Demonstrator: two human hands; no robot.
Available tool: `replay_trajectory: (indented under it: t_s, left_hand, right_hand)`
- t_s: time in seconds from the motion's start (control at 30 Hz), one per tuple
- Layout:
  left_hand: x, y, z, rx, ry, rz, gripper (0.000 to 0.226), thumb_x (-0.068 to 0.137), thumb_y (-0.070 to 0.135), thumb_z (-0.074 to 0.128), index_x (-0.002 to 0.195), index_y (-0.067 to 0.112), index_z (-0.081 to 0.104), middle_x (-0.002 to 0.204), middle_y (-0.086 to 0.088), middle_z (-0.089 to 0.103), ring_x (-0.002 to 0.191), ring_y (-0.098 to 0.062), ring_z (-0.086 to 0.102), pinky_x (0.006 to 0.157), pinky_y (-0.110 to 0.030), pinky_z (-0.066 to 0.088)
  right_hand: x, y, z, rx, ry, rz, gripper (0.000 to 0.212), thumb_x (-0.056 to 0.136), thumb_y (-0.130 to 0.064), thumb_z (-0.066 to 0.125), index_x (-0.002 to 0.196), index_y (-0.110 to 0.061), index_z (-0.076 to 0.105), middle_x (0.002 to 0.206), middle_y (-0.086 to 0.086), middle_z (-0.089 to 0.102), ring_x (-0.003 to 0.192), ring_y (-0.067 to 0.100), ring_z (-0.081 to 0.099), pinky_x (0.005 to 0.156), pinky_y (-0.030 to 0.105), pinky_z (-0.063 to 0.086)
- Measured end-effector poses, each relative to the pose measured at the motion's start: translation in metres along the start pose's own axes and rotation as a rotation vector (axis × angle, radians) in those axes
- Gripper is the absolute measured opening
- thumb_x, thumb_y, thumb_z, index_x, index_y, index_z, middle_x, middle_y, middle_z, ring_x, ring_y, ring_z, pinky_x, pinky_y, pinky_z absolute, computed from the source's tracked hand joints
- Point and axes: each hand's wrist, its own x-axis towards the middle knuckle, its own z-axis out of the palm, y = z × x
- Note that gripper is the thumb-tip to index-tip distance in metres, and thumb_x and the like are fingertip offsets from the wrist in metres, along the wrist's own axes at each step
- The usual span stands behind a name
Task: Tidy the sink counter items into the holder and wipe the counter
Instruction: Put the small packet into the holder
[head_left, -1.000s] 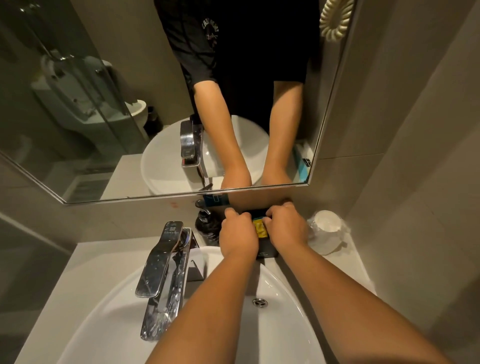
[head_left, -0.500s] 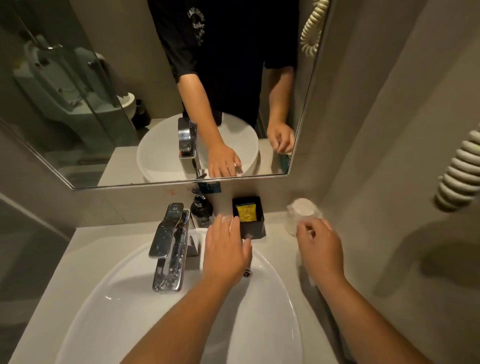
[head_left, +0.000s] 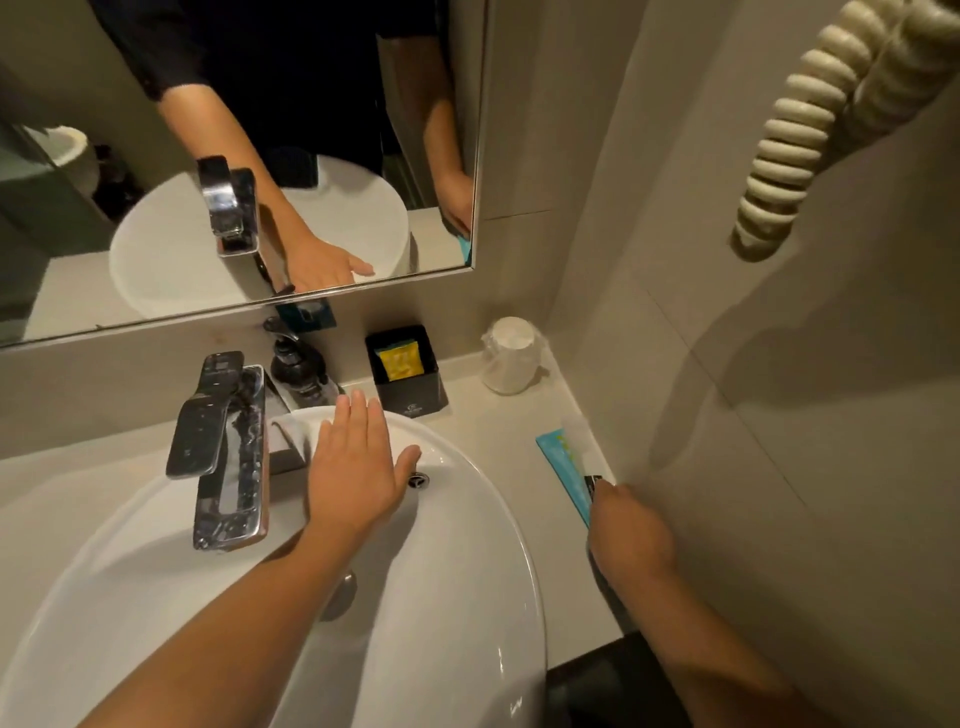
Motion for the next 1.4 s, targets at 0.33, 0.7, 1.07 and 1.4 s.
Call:
replay_trajectory:
  t_s: [0.33,0.7,1.07,1.4]
  left_hand:
    - [-0.002,0.000,-0.005,-0.032,-0.002,-0.003,0.081,0.092,0.062,0.016,0.149,0.005,0.013,0.158,-0.017,0.013,0.146,-0.032,0.007,0.116,-0.044,0.012]
    - [-0.002,-0.001,-0.007,-0.121,-0.047,-0.014,0.076,0.094,0.058,0.017,0.149,0.007,0.009,0.159,-0.015,0.006,0.146,-0.030,0.000,0.119,-0.045,0.011]
    - [0.032,0.037,-0.112,-1.023,0.424,-0.282,0.026,0.096,0.029,0.049,0.118,0.023,0.060,0.116,0.005,0.064,0.103,-0.009,0.057,0.088,-0.029,0.045]
    - [0.090,0.029,-0.084,-1.005,0.324,-0.504,0.022,0.096,0.027,0.048,0.099,0.018,0.068,0.101,-0.007,0.064,0.085,-0.022,0.059,0.073,-0.034,0.045]
  right_hand:
    - [0.004,-0.003,0.005,0.024,0.023,0.053,0.023,0.090,-0.023,0.060,0.109,-0.013,0.052,0.103,0.006,0.058,0.081,0.022,0.067,0.063,0.034,0.058]
    - [0.006,-0.001,-0.033,0.555,0.189,0.089,0.029,0.091,-0.020,0.055,0.062,-0.021,0.057,0.057,-0.004,0.061,0.047,0.009,0.055,0.046,0.028,0.045]
    - [0.051,-0.142,-0.182,1.236,0.096,-0.552,0.015,0.093,-0.021,0.055,0.080,-0.026,0.062,0.057,-0.004,0.060,0.055,0.011,0.056,0.053,0.025,0.049]
    - [0.114,-0.201,-0.110,1.217,0.097,-0.485,0.018,0.090,-0.022,0.058,0.074,-0.030,0.062,0.066,-0.012,0.065,0.062,0.005,0.058,0.060,0.025,0.048]
